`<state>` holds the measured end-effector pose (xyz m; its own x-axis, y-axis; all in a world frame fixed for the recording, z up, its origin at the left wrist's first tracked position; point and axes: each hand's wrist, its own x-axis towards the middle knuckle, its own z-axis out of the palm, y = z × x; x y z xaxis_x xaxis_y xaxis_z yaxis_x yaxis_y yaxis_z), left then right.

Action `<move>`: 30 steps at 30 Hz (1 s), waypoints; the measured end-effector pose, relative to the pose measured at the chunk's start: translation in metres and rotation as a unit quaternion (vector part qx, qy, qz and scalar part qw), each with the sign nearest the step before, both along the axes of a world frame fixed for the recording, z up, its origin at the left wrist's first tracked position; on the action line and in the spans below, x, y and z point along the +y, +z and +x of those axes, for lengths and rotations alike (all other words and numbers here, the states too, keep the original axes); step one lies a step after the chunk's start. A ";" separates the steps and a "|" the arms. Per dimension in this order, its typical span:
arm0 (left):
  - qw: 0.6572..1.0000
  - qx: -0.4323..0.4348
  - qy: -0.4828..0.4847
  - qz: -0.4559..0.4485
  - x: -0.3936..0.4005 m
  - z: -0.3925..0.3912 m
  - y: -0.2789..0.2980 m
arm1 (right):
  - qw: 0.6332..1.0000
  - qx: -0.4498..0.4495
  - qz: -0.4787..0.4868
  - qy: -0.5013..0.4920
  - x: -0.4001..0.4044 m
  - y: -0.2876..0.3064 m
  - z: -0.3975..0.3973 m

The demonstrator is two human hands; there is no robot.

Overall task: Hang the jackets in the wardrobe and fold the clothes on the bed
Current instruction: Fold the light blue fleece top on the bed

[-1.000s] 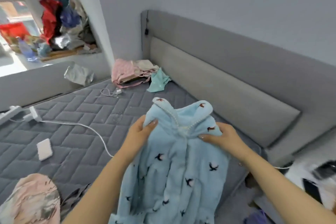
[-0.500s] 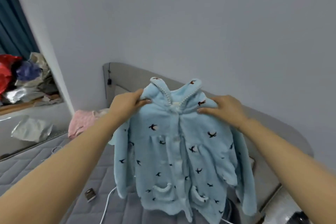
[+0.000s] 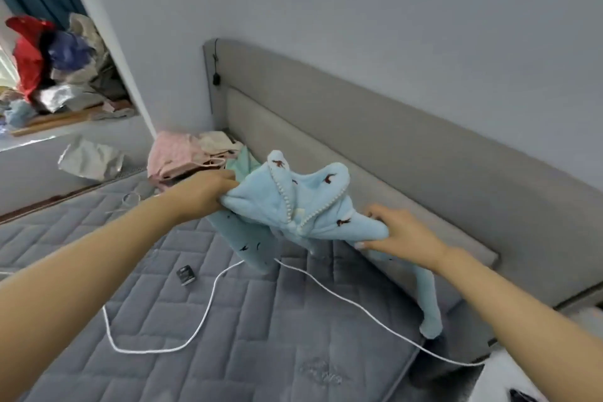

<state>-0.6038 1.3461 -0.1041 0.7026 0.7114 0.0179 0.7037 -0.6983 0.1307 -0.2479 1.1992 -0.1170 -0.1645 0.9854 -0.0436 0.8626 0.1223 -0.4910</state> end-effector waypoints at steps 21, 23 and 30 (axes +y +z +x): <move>0.993 -0.027 0.042 -0.104 -0.181 -0.275 -0.534 | 0.962 0.030 -0.259 0.085 -0.200 -0.534 -0.317; 0.993 0.022 0.065 -0.095 -0.185 -0.304 -0.539 | 0.957 0.058 -0.265 0.104 -0.210 -0.538 -0.352; 0.845 -0.185 0.401 -0.302 -0.240 -0.324 -0.530 | 0.914 0.082 -0.377 0.127 -0.205 -0.537 -0.383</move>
<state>-0.9274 1.1058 -0.6338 0.0169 0.9137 -0.4061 0.7517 0.2562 0.6077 -0.6305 0.9947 -0.6542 -0.4489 0.6153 -0.6480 0.7602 -0.1182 -0.6388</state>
